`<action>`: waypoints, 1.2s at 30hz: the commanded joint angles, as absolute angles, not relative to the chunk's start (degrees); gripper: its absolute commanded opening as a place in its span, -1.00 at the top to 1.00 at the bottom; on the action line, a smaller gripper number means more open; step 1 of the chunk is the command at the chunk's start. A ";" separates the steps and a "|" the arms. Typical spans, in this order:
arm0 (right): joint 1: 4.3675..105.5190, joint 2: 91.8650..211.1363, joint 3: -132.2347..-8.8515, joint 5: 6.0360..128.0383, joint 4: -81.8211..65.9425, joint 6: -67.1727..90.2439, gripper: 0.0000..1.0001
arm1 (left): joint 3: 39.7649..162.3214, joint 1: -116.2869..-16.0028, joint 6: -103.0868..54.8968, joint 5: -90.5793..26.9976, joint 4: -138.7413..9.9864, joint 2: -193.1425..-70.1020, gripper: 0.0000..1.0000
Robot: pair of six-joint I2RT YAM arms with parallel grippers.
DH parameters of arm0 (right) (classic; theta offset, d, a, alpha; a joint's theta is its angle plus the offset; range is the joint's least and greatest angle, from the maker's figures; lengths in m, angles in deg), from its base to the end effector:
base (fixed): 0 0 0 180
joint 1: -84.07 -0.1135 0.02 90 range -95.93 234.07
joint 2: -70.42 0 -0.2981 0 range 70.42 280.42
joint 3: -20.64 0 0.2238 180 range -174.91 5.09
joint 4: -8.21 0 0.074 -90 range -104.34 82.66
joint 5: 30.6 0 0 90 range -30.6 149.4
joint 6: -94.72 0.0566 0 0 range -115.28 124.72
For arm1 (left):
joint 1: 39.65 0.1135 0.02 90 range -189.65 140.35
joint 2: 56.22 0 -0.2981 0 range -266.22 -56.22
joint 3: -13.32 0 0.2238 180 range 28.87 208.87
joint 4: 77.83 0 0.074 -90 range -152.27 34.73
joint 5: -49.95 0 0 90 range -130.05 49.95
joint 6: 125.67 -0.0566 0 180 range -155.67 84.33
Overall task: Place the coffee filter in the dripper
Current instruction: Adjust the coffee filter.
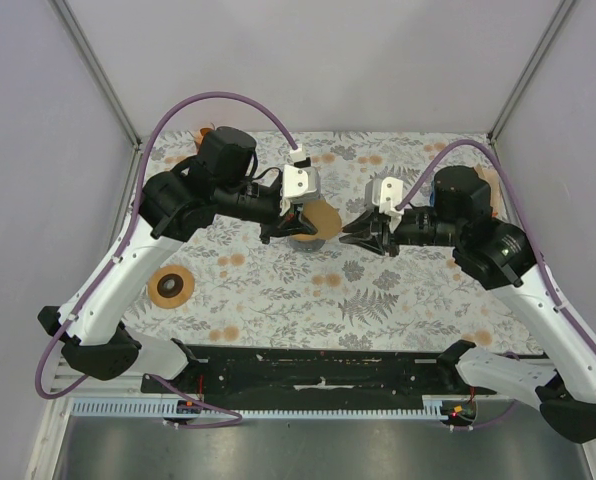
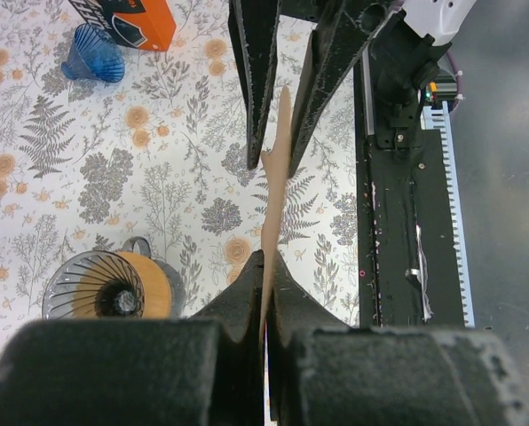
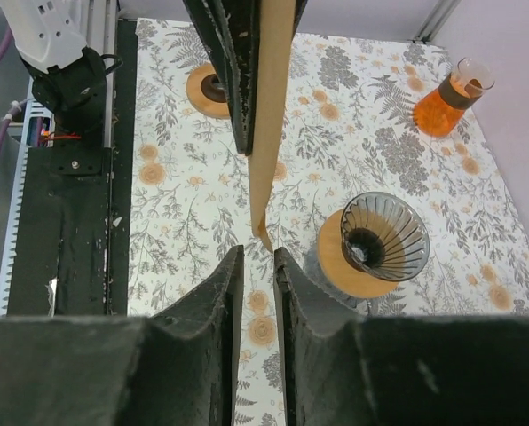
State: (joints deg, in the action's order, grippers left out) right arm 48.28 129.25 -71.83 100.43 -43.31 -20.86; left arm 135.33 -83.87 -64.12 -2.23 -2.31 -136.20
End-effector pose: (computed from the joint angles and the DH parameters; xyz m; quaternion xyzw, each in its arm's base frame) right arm 0.1106 0.1255 0.4567 -0.5638 0.5459 0.3312 0.5239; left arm 0.1430 -0.1876 0.4914 0.6173 0.5804 -0.3442 0.4045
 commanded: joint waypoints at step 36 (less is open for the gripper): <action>47.95 133.00 -79.20 105.54 -42.33 -20.15 0.98 | 137.42 -85.79 -64.69 -6.03 -4.44 -136.11 0.96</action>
